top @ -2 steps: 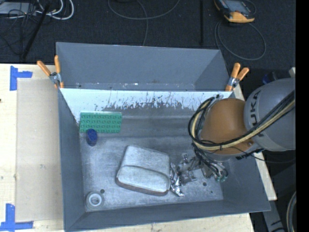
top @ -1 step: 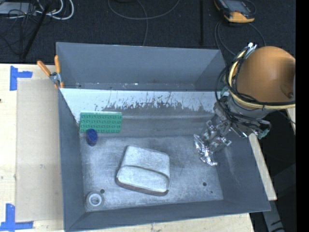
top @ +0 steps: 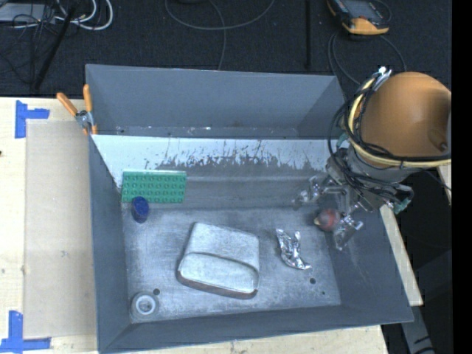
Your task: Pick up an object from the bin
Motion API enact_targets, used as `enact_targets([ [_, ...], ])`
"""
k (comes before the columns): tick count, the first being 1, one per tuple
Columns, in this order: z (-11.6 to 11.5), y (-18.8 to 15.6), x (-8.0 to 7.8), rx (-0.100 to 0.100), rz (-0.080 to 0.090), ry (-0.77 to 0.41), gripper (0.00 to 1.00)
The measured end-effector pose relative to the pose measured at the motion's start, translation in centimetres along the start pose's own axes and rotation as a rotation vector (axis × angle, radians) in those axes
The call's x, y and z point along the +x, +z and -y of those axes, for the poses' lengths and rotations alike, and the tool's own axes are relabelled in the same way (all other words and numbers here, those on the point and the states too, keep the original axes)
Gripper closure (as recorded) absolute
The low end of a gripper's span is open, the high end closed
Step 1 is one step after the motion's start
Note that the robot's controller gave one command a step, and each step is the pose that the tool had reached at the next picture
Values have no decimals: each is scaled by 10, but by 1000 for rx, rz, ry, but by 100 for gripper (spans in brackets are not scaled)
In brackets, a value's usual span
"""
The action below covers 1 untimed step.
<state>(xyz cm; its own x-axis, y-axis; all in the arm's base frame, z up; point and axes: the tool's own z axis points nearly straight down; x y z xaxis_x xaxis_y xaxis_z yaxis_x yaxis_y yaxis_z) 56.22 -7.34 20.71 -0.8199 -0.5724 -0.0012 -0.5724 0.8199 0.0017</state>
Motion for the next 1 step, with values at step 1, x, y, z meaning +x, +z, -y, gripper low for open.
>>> enact_targets([
  [1, -26, 120, 35, -7, -9, 4, 0],
])
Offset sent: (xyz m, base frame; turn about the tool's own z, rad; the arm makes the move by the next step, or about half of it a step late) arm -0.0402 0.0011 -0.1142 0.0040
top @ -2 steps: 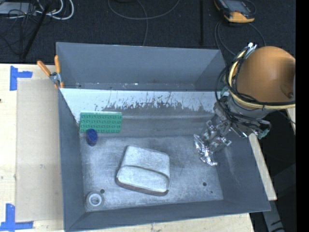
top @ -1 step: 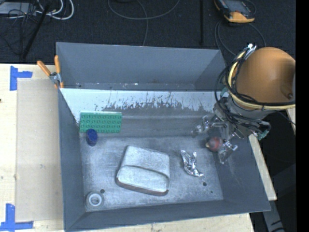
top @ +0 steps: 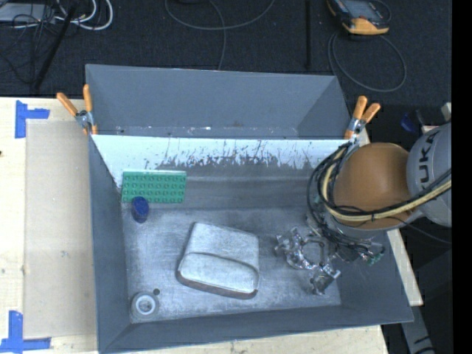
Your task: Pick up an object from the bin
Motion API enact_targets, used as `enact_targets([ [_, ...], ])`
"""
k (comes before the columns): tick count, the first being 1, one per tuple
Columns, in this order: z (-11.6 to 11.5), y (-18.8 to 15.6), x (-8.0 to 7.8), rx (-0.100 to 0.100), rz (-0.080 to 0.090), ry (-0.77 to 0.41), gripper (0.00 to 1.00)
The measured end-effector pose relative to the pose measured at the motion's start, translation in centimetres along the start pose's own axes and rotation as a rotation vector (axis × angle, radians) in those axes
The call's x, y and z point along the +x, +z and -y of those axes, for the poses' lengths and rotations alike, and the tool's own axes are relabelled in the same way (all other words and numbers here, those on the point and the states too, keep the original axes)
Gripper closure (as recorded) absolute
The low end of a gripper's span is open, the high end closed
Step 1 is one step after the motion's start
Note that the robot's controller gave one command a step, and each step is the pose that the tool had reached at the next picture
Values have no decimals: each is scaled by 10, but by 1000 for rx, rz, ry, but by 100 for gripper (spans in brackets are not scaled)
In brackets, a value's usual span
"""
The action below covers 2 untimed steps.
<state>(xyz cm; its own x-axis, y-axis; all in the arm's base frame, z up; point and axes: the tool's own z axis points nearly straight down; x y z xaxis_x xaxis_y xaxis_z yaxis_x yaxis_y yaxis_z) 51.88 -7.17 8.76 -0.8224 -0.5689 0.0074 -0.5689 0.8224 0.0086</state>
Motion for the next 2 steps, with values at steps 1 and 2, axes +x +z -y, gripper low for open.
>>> enact_targets([
  [1, 48, -3, -23, 11, 11, -29, 0],
  [2, 93, -23, -34, 11, 8, -401, 0],
])
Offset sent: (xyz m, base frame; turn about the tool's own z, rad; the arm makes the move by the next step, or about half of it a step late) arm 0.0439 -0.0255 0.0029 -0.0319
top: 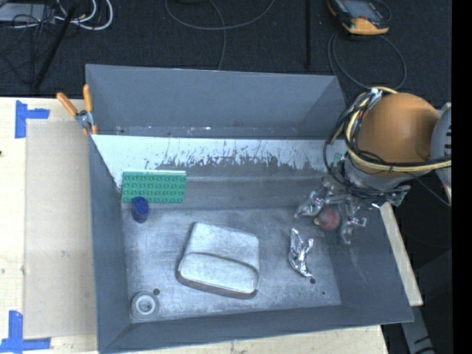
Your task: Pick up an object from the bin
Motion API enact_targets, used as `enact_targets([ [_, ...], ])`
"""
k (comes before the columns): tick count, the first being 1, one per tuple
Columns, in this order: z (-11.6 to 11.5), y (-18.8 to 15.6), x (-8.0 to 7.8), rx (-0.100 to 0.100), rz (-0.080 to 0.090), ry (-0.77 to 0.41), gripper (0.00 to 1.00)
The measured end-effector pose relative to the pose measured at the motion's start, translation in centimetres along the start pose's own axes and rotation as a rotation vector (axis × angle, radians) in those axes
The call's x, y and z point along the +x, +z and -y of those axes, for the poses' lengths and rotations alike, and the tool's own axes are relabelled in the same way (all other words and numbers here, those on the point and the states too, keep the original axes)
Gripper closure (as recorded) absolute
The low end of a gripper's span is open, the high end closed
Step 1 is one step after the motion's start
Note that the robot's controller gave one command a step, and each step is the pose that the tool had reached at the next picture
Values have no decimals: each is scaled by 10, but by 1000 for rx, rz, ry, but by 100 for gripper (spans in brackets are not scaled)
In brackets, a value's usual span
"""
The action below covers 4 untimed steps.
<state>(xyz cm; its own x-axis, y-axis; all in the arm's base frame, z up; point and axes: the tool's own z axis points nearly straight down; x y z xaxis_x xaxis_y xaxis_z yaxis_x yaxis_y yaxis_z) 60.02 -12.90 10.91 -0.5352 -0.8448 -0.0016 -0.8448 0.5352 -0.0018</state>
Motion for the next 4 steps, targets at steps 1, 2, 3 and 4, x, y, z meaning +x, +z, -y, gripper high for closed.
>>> enact_targets([
  [1, -9, 35, 6, -9, 20, -36, 0],
  [2, -42, 36, -3, 3, 3, -350, 0],
  [3, -98, 37, 11, -6, 0, -587, 0],
  [4, -96, 35, 11, -2, -1, -586, 100],
])
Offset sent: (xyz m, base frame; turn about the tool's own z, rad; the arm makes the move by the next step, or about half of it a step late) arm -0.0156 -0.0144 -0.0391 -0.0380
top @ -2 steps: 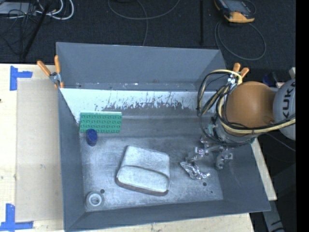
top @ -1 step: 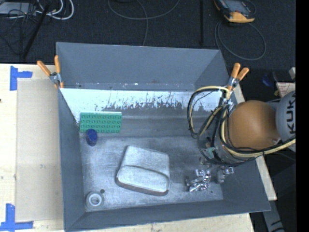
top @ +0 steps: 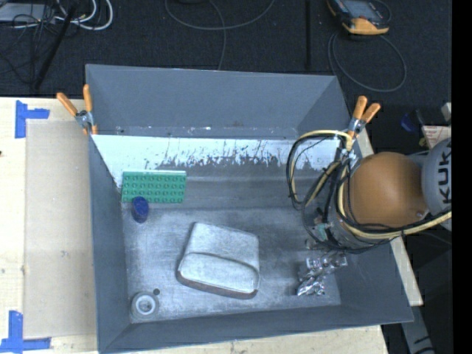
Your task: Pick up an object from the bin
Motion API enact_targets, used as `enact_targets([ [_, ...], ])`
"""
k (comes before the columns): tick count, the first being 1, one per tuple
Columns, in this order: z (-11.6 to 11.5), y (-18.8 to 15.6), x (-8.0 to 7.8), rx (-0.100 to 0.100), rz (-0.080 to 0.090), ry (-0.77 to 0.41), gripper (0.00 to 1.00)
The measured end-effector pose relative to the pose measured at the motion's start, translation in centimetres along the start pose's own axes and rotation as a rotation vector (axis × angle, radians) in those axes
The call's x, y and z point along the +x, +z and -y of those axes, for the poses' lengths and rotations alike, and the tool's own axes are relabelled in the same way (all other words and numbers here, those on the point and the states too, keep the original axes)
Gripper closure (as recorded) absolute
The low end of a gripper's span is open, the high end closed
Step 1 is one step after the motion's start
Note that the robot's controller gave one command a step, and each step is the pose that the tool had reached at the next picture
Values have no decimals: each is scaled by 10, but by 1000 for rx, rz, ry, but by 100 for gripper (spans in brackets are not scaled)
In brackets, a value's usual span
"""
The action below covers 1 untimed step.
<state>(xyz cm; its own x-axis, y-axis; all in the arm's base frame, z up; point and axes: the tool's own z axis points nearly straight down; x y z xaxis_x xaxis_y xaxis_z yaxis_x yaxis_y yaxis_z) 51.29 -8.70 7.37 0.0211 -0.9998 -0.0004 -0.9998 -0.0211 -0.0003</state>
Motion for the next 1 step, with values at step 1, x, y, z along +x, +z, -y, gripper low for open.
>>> enact_targets([
  [1, -1, 1, -2, 3, -4, 0, 100],
])
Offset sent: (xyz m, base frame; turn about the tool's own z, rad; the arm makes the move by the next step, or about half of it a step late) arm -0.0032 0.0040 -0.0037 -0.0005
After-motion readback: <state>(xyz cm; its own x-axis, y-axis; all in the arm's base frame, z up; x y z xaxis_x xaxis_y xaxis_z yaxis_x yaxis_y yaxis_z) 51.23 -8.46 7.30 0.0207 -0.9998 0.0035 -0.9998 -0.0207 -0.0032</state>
